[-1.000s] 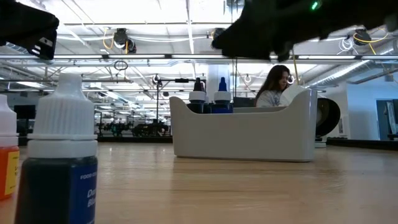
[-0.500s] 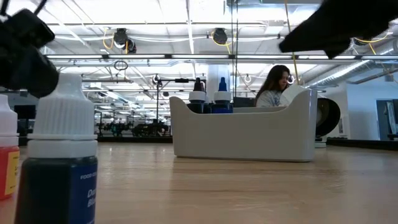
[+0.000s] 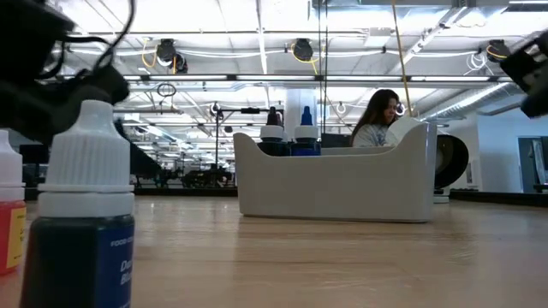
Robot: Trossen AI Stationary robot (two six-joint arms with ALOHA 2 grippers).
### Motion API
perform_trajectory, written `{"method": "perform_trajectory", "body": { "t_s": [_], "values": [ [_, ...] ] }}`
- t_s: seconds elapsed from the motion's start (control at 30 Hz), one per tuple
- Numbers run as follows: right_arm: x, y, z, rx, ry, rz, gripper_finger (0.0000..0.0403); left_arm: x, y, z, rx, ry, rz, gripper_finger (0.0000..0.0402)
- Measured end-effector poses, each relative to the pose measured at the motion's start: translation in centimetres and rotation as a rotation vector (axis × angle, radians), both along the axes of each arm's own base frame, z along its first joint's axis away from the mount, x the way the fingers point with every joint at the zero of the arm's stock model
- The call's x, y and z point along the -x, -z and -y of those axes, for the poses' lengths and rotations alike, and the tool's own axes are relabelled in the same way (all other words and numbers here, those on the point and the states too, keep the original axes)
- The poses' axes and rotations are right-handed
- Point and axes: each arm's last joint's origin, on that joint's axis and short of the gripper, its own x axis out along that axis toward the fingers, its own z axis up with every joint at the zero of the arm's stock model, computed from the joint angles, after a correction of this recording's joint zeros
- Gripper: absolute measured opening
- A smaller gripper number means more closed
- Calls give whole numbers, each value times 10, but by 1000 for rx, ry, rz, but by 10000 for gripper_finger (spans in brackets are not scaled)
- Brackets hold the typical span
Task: Pick & Place food coloring
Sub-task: Adjust the gray bin
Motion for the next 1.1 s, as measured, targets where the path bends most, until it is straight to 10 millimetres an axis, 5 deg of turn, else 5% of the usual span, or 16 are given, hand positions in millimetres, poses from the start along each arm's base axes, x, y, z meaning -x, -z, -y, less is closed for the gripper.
{"method": "perform_trajectory", "body": {
  "t_s": [0.37, 0.63, 1.1],
  "values": [
    [20, 32, 30, 15, 216, -65, 0, -72, 8, 0, -37, 35, -90, 4],
    [21, 56, 68, 7, 424, -56, 0, -85, 4, -2, -15, 49, -100, 6],
    [-13, 61, 102, -15, 366, -30, 0, -90, -1, 9, -1, 171, -98, 5]
  ]
}}
